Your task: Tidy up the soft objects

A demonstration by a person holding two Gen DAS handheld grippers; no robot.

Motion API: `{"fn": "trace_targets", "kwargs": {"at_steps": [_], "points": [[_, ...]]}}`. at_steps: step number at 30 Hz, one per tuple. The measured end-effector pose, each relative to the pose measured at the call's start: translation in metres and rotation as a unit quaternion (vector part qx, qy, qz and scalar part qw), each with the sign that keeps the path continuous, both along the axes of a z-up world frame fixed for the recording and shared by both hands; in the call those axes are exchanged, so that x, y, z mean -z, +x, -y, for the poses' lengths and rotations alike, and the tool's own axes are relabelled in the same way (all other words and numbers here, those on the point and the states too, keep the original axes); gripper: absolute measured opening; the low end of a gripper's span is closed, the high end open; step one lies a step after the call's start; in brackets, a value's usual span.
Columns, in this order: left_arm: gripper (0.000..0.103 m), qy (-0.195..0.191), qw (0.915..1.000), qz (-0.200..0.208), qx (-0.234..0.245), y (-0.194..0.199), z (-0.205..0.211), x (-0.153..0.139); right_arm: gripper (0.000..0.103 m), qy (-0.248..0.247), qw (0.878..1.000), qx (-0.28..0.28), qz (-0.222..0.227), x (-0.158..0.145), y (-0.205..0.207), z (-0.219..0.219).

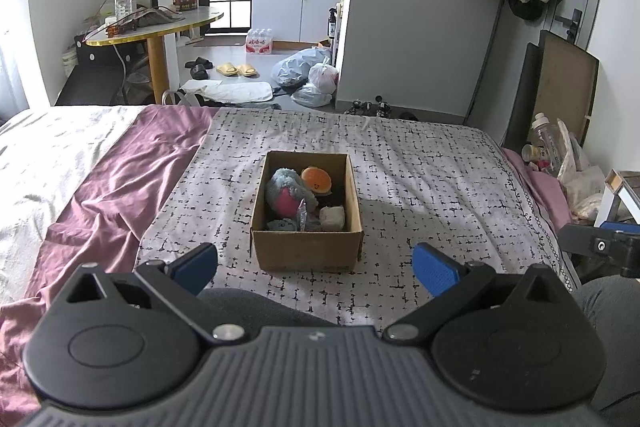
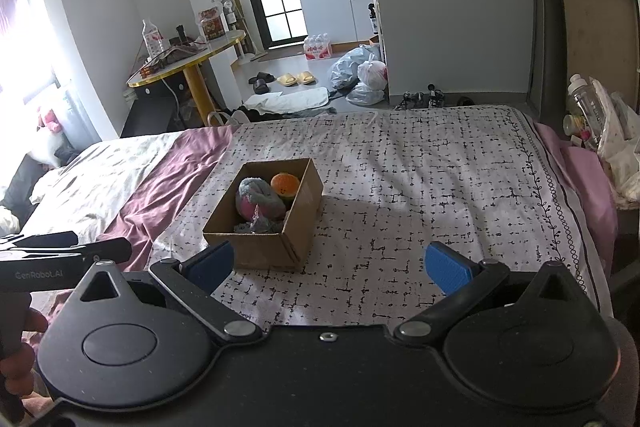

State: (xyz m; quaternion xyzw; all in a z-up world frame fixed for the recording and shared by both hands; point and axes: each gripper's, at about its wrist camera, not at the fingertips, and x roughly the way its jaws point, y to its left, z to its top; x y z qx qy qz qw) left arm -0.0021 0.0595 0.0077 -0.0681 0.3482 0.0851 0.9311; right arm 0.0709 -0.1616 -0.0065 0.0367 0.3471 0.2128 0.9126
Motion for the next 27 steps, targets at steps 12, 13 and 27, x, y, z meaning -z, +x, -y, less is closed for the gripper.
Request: {"fn": "trace_targets", "kwargs": {"at_steps": [12,13,27], "points": [[0.103,0.004,1.0000,-0.002,0.000,0.0003,0.0004,0.0006,0.103,-0.001,1.000,0.000,-0.001,0.0014,0.0008,0.0013],[0.103,0.003,1.0000,-0.002,-0.001,0.0004,0.0000,0.0008,0.103,-0.001,1.000,0.000,-0.001,0.0015,0.0005,0.0011],[0.103,0.001,1.0000,-0.006,-0.005,-0.0005,-0.0028,0.0050,0.103,-0.001,1.000,0.004,-0.004,0.0033,0.0013,0.0020]]}}
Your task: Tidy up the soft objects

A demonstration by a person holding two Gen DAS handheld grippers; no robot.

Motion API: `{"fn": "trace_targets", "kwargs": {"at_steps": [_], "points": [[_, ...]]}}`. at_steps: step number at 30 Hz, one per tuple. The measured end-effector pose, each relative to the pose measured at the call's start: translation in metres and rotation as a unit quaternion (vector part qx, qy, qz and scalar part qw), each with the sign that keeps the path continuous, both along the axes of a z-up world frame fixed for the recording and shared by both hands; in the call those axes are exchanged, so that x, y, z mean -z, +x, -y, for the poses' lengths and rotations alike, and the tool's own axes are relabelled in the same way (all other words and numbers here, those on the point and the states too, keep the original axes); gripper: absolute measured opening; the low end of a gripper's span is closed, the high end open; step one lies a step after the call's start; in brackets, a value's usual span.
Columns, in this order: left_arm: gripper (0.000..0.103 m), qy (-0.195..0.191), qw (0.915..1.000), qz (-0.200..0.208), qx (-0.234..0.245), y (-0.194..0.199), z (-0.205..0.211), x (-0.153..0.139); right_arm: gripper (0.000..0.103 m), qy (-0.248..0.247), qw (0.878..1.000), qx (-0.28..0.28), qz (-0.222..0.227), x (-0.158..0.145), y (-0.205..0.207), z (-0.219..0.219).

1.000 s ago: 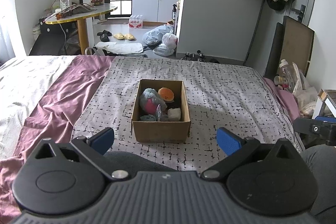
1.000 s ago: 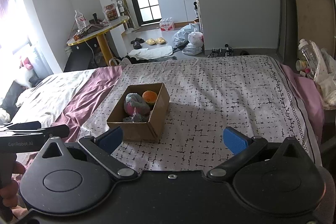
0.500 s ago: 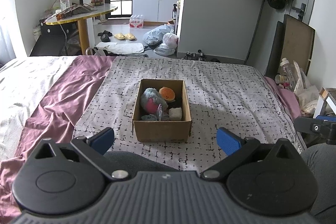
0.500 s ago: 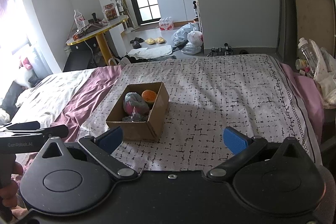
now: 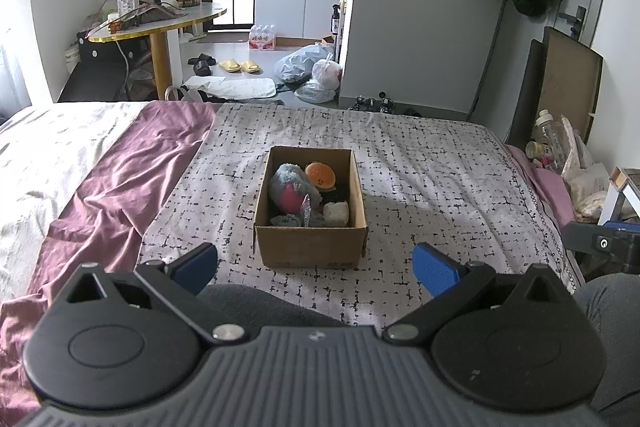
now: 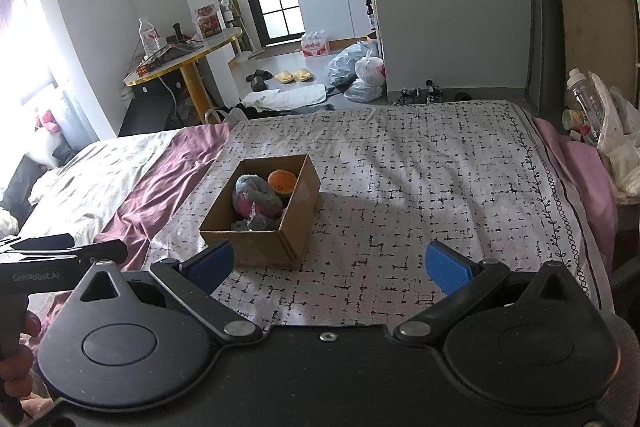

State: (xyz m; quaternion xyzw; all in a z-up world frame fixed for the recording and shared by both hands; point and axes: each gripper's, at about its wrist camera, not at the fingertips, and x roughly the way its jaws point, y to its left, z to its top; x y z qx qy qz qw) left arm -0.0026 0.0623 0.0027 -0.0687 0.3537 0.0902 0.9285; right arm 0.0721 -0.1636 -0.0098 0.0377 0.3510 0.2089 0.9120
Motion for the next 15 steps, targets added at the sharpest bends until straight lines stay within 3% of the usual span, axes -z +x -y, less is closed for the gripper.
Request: {"fn": "trace_targets", "kwargs": {"at_steps": [15], "points": [[0.103,-0.004,1.0000,0.000,-0.004,0.0019,-0.0049,0.0013,0.103,-0.005,1.000,0.001,-0.002,0.0015,0.0063,-0.0015]]}}
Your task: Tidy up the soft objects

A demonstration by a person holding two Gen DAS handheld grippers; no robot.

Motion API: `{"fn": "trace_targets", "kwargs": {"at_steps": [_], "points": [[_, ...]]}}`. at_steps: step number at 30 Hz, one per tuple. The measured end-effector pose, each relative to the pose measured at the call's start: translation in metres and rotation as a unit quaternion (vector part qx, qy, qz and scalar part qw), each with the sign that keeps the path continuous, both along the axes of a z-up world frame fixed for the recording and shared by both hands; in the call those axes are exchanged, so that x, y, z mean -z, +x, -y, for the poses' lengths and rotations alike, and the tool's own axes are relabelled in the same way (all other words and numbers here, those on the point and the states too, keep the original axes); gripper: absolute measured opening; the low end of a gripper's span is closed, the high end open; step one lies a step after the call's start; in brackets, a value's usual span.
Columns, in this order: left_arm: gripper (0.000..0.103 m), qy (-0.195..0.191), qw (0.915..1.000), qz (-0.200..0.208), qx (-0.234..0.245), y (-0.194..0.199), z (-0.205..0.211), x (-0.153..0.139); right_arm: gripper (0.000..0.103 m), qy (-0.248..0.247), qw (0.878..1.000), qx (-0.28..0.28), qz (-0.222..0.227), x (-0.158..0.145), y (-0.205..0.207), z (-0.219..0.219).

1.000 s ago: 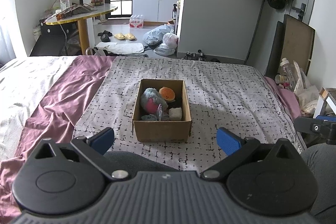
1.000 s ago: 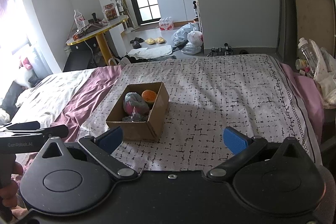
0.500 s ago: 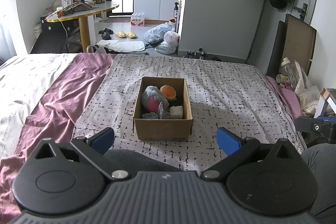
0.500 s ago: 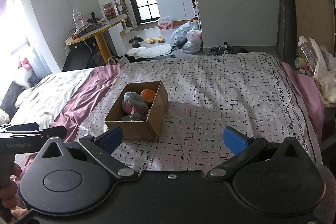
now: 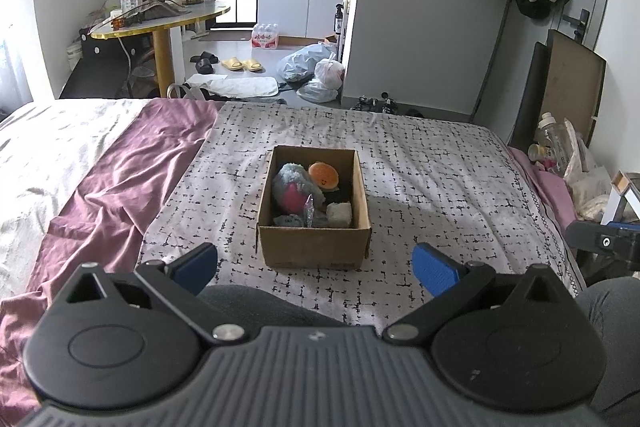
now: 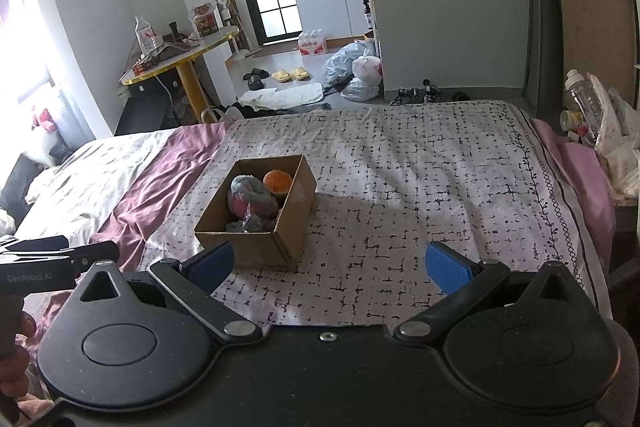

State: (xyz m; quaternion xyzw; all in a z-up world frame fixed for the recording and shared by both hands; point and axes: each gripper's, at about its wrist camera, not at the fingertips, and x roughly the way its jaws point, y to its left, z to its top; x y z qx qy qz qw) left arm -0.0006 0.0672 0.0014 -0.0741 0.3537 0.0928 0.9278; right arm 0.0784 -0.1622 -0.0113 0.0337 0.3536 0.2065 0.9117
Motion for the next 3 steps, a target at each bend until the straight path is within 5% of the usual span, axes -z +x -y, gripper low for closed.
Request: {"fn": "trace_targets", "kwargs": {"at_steps": [3], "points": [[0.103,-0.006,1.0000,0.004,0.000,-0.0005,-0.0016,-0.0009,0.103,-0.001,1.000,-0.004,-0.001,0.0018,0.0002,-0.0025]]}}
